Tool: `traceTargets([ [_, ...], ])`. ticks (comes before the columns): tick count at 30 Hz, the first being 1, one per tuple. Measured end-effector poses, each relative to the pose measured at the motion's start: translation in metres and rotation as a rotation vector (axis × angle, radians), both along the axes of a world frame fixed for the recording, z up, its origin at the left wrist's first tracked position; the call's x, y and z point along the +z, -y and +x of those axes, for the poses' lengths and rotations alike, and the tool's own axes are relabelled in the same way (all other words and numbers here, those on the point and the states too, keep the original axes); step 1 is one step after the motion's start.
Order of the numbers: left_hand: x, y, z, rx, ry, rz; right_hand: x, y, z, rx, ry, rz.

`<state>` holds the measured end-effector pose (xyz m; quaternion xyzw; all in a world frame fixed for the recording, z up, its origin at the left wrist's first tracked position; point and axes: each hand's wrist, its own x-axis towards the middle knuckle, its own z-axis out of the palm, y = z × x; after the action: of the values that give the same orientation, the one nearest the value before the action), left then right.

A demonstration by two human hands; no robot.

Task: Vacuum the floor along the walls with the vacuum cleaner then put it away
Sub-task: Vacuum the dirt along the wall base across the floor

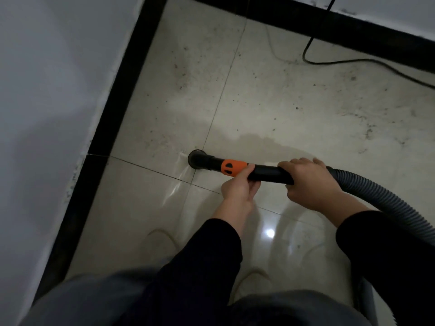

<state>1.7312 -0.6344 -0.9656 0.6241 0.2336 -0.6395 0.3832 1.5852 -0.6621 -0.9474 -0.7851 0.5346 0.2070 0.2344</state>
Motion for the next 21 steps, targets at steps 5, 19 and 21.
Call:
traceTargets([
  [5,-0.014,0.005,-0.002,0.027,-0.019,-0.049,-0.004,0.025,0.003,0.020,0.016,0.011],
  [19,-0.031,0.024,-0.006,0.152,0.011,-0.134,-0.024,0.057,0.009,0.022,0.064,-0.145],
  [21,-0.030,0.027,-0.007,0.163,0.018,-0.153,-0.023,0.060,0.009,0.031,0.080,-0.168],
])
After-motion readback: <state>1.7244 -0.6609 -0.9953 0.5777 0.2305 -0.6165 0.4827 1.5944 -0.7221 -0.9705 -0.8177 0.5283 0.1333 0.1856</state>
